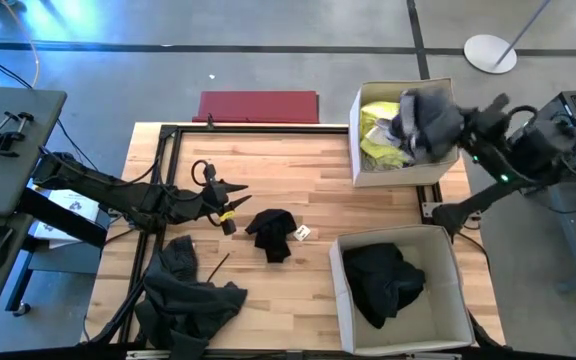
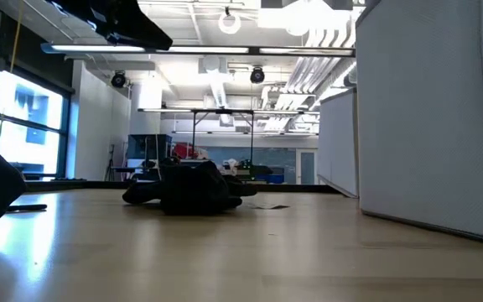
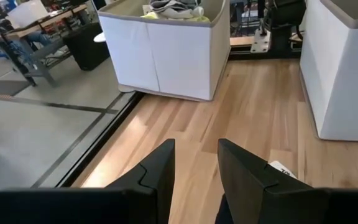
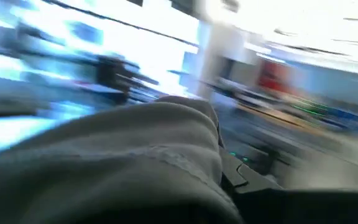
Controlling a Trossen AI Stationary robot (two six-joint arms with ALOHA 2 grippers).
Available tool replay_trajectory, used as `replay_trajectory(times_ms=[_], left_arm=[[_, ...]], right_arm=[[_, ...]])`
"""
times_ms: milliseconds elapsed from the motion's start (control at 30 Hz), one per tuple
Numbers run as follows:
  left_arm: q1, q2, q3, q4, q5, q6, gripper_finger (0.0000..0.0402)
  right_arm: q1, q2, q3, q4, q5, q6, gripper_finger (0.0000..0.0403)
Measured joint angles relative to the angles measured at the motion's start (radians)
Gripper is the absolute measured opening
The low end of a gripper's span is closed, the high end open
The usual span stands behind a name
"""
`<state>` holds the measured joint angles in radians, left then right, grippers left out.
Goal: Sort clothes
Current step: Put the gray underwear in the bottom white bin
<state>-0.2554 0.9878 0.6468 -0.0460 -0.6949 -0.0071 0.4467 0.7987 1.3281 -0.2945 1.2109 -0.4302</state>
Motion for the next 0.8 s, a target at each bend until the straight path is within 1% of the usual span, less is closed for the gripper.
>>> replay_trajectory(times_ms=[67, 200, 267, 300, 333, 367, 433, 533, 600, 667, 733, 800], left_arm=[[0.000, 0.000, 0.000, -0.001, 0.001, 0.000, 0.0110], [0.000, 0.000, 0.000, -0.001, 0.006, -0.011, 0.0110], [0.000, 0.000, 0.000, -0.001, 0.006, -0.016, 0.0110], [0.000, 0.000, 0.000, -0.001, 0.006, -0.018, 0.0110], [0.000, 0.000, 0.000, -0.001, 0.006, -0.022, 0.0110], [0.000, 0.000, 0.000, -0.002, 0.006, -0.029, 0.0110], [0.000, 0.000, 0.000, -0.002, 0.006, -0.034, 0.0110], [0.000, 0.000, 0.000, -0.001, 0.006, -0.034, 0.0110], [0.000, 0.000, 0.000, -0.001, 0.006, -0.034, 0.0110], [0.000, 0.000, 0.000, 0.000, 0.006, -0.034, 0.0110], [0.000, 0.000, 0.000, 0.011, 0.007, -0.024, 0.0110], [0.000, 0.000, 0.000, 0.028, 0.008, -0.008, 0.0110]], right_arm=[[0.066, -0.013, 0.000, -0.072, -0.225, 0.136, 0.0004], [0.158, -0.003, 0.000, -0.212, -0.779, 0.466, 0.0004], [0.203, 0.038, 0.000, -0.280, -0.992, 0.594, 0.0004], [0.232, 0.067, 0.000, -0.324, -1.055, 0.647, 0.0004], [0.265, 0.101, 0.000, -0.375, -1.083, 0.706, 0.0004], [0.302, 0.140, 0.000, -0.434, -1.077, 0.766, 0.0004], [0.363, 0.220, -0.002, -0.563, -1.011, 0.918, 0.0003], [0.411, 0.338, -0.004, -0.740, -0.904, 1.170, 0.0003], [0.430, 0.413, -0.002, -0.846, -0.845, 1.318, 0.0003], [0.430, 0.486, -0.002, -0.941, -0.809, 1.439, 0.0003], [0.419, 0.550, -0.002, -1.019, -0.788, 1.524, 0.0003], [0.404, 0.617, -0.002, -1.055, -0.793, 1.582, 0.0005]])
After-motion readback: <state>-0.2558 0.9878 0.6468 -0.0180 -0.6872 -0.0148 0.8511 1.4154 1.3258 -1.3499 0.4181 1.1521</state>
